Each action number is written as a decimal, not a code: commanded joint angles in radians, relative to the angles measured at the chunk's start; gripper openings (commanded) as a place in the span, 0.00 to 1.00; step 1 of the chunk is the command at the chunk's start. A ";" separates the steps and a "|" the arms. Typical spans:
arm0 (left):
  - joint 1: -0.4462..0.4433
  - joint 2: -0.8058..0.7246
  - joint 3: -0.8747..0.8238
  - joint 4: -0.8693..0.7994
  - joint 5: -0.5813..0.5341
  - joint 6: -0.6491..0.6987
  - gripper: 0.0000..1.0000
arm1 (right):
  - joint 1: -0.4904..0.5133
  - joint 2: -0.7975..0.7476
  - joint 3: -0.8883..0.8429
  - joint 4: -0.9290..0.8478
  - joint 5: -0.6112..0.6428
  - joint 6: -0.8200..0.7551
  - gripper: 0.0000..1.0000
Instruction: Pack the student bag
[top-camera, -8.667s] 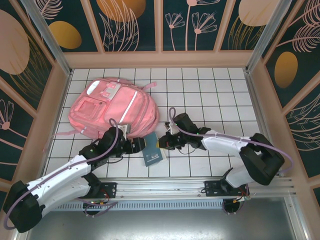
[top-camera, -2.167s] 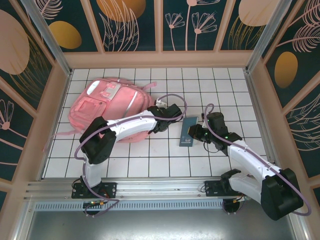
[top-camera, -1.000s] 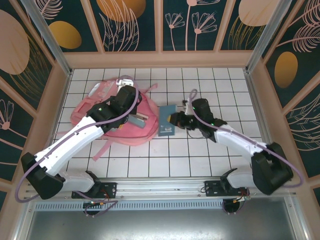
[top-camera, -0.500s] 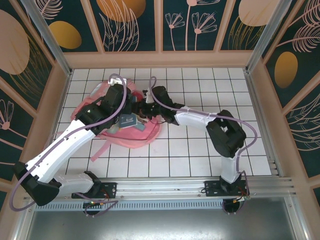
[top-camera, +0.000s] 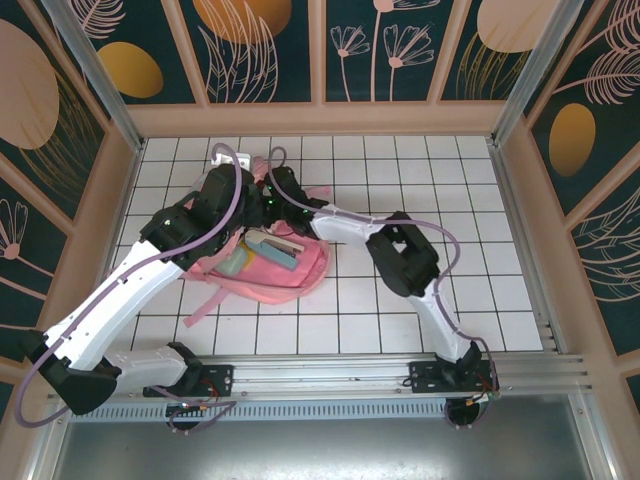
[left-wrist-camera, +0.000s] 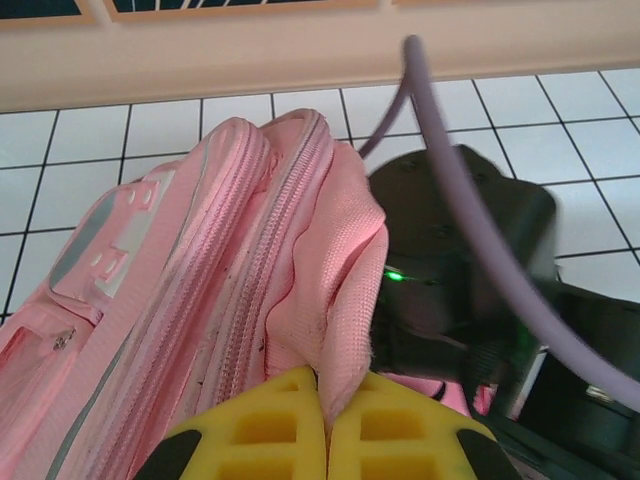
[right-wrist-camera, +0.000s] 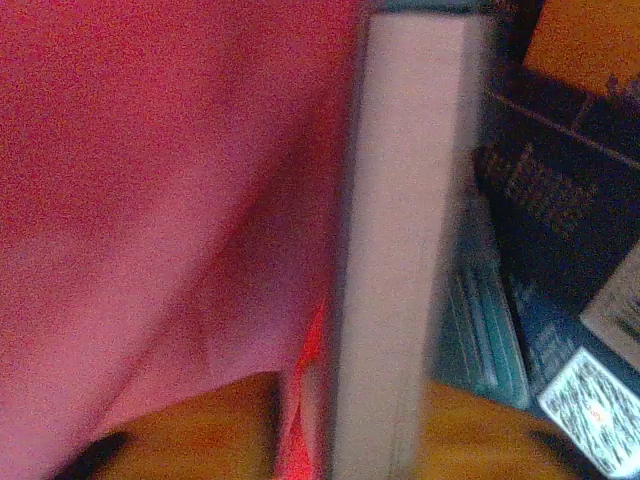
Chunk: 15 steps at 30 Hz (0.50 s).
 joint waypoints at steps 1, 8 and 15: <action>-0.012 -0.024 0.078 0.099 0.007 -0.009 0.00 | 0.032 0.016 0.147 -0.075 0.054 -0.093 0.52; 0.017 -0.044 0.047 0.102 0.020 -0.008 0.00 | 0.003 -0.208 -0.123 -0.016 0.128 -0.223 0.64; 0.024 -0.037 0.012 0.135 0.071 -0.015 0.00 | -0.041 -0.411 -0.420 0.047 0.079 -0.350 0.78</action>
